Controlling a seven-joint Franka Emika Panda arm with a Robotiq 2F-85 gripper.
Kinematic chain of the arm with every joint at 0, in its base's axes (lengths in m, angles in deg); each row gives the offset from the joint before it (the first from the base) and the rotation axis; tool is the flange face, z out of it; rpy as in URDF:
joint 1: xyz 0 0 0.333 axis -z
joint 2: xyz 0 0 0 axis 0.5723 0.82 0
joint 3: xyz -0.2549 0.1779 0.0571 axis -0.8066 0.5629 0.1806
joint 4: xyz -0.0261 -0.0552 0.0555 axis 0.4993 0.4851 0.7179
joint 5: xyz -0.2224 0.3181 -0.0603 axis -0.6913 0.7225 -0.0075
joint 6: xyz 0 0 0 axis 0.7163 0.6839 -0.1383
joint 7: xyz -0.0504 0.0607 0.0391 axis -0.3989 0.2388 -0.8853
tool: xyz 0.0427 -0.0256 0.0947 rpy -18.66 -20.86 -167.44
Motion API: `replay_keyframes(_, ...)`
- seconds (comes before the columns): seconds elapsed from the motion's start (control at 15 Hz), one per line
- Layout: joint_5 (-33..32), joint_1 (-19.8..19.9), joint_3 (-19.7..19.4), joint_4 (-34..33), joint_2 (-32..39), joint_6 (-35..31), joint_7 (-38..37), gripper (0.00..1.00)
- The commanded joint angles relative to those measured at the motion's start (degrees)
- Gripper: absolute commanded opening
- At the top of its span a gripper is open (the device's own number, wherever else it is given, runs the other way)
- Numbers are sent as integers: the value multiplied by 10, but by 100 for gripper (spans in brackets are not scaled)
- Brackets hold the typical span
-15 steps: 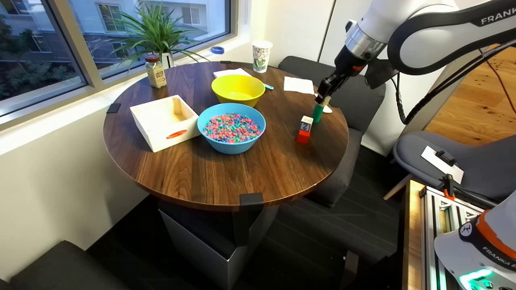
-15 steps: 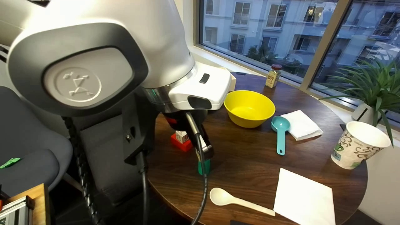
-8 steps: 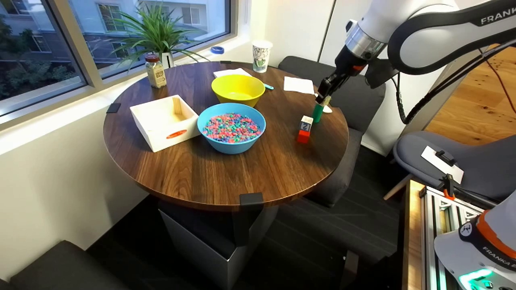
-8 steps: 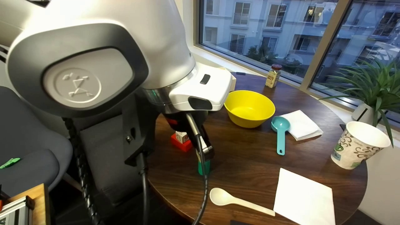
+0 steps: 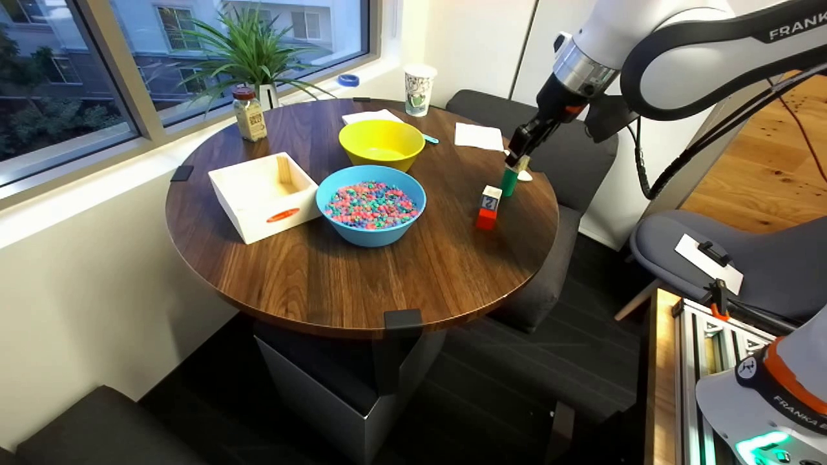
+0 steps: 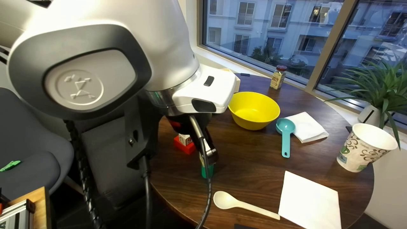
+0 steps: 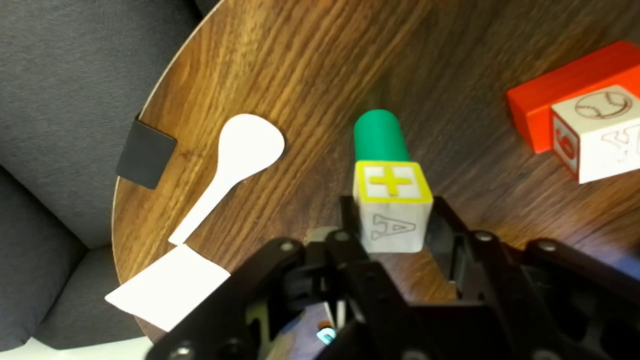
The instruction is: Lift the cylinder plush block, put it on the table, put the two dices and the rectangle blush block on top of the cylinder plush block
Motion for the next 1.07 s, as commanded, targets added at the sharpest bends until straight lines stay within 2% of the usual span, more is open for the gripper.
replay_keyframes(0.0,-3,-1,-2,2,0,0,-5,73)
replay_keyframes(0.2,3,-6,0,0,-9,4,-3,97)
replay_keyframes(0.27,5,-9,2,-1,-14,7,-3,100)
replay_keyframes(0.6,33,-38,13,-6,-35,37,9,100)
replay_keyframes(1.0,108,-82,11,-10,-32,81,42,100)
